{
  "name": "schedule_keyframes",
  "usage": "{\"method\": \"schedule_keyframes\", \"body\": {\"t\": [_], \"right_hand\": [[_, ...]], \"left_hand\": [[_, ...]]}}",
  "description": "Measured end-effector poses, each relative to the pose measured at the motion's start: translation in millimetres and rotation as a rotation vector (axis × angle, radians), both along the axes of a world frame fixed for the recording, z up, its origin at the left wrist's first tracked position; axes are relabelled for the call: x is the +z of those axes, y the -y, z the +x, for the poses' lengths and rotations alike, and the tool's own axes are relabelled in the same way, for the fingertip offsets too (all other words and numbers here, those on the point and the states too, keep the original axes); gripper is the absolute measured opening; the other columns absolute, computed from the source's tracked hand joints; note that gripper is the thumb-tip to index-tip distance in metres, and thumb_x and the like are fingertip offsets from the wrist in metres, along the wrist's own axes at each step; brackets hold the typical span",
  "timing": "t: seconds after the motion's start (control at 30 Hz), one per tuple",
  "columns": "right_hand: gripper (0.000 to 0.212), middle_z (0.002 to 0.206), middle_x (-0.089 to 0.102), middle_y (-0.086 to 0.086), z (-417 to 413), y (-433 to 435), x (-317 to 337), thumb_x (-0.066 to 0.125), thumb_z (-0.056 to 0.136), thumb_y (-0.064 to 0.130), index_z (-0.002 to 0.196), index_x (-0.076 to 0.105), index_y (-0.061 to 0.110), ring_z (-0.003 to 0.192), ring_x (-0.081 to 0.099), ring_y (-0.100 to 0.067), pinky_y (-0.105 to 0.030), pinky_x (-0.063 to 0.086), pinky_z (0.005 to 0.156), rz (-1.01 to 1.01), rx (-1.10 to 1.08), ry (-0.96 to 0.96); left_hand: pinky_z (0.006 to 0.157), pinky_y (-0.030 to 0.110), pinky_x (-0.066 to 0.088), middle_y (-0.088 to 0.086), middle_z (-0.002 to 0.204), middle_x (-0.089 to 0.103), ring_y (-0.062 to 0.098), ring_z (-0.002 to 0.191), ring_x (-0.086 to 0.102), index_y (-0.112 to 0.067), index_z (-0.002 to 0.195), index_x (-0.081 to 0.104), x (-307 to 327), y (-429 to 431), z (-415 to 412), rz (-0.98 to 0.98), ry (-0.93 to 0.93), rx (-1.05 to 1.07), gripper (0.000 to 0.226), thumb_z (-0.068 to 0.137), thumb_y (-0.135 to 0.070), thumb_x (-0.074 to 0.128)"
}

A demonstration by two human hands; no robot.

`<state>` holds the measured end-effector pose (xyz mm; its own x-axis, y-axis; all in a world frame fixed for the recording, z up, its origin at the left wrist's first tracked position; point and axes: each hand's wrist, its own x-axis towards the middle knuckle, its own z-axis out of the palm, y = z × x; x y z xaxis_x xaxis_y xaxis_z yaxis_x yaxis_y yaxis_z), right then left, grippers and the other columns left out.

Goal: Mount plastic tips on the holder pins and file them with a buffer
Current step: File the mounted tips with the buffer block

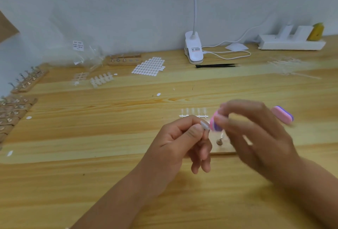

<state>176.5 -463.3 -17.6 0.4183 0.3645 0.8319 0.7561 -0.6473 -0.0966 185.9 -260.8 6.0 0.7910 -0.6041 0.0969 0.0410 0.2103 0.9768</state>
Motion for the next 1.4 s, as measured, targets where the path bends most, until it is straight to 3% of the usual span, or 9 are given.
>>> {"method": "schedule_keyframes", "body": {"t": [0.17,0.27,0.4,0.63,0.73,0.87,1.1,1.23,1.4], "right_hand": [[0.032,0.114,0.058,-0.004,9,15,6,0.059,0.096,-0.004,0.124,0.061,0.010,0.109,0.060,-0.012,-0.023,0.047,0.097,0.131,-0.111,-0.024],[0.031,0.114,0.058,-0.005,6,7,2,0.059,0.095,-0.007,0.123,0.064,0.007,0.109,0.061,-0.015,-0.029,0.050,0.095,0.091,-0.081,-0.039],[0.031,0.111,0.059,-0.004,8,3,2,0.061,0.093,-0.008,0.121,0.061,0.004,0.104,0.061,-0.018,-0.030,0.052,0.091,0.094,-0.111,-0.045],[0.021,0.103,0.062,-0.002,3,6,5,0.056,0.092,0.000,0.111,0.066,-0.001,0.098,0.059,-0.014,-0.021,0.046,0.094,0.118,-0.204,-0.150],[0.024,0.092,0.060,-0.003,-3,6,10,0.046,0.086,0.009,0.102,0.062,0.002,0.087,0.052,-0.011,-0.013,0.040,0.085,0.135,-0.197,-0.313],[0.025,0.078,0.051,0.003,-7,12,20,0.036,0.081,0.021,0.089,0.058,0.011,0.076,0.044,-0.015,-0.022,0.034,0.071,0.029,-0.133,-0.544],[0.017,0.070,0.052,0.012,-3,14,16,0.073,0.079,0.031,0.078,0.067,0.016,0.070,0.044,-0.013,-0.024,0.033,0.071,-0.263,-0.218,-0.409],[0.013,0.067,0.052,0.013,-5,15,17,0.075,0.077,0.031,0.078,0.068,0.019,0.072,0.037,-0.005,-0.013,0.032,0.076,-0.196,-0.109,-0.433],[0.010,0.065,0.051,0.017,-10,8,27,0.070,0.076,0.033,0.084,0.070,0.027,0.067,0.051,-0.005,-0.007,0.036,0.070,0.138,0.036,-0.613]], "left_hand": [[0.067,0.022,0.052,-0.004,0.087,0.068,0.010,0.082,0.067,-0.019,0.084,0.070,-3,2,-1,0.093,0.327,0.373,0.014,0.093,-0.027,0.063],[0.084,0.044,0.053,-0.012,0.097,0.065,0.014,0.103,0.061,-0.027,0.087,0.075,-8,5,3,0.299,0.473,0.551,0.007,0.086,-0.033,0.072],[0.092,0.049,0.041,-0.020,0.089,0.068,0.010,0.100,0.058,-0.034,0.079,0.071,-13,14,5,0.515,0.559,0.477,0.006,0.083,-0.030,0.069],[0.089,0.026,0.028,-0.016,0.086,0.065,0.001,0.093,0.050,-0.036,0.082,0.064,-23,15,8,0.766,0.594,0.388,0.009,0.088,-0.030,0.069],[0.088,0.032,0.036,-0.015,0.083,0.064,0.002,0.091,0.050,-0.034,0.082,0.066,-23,15,10,0.756,0.557,0.407,0.008,0.086,-0.030,0.071],[0.085,0.040,0.044,-0.015,0.079,0.064,0.002,0.089,0.051,-0.033,0.077,0.067,-22,13,11,0.720,0.501,0.414,0.011,0.082,-0.027,0.075],[0.091,0.035,0.037,-0.017,0.081,0.065,-0.001,0.091,0.050,-0.039,0.073,0.067,-21,12,12,0.744,0.505,0.425,0.014,0.079,-0.031,0.076],[0.093,0.030,0.032,-0.020,0.088,0.063,-0.002,0.095,0.048,-0.039,0.081,0.067,-18,14,9,0.804,0.577,0.444,0.010,0.079,-0.033,0.075],[0.106,0.034,0.029,-0.016,0.114,0.059,0.003,0.115,0.050,-0.033,0.113,0.065,-8,12,3,0.615,0.883,0.469,0.047,0.068,-0.025,0.081]]}}
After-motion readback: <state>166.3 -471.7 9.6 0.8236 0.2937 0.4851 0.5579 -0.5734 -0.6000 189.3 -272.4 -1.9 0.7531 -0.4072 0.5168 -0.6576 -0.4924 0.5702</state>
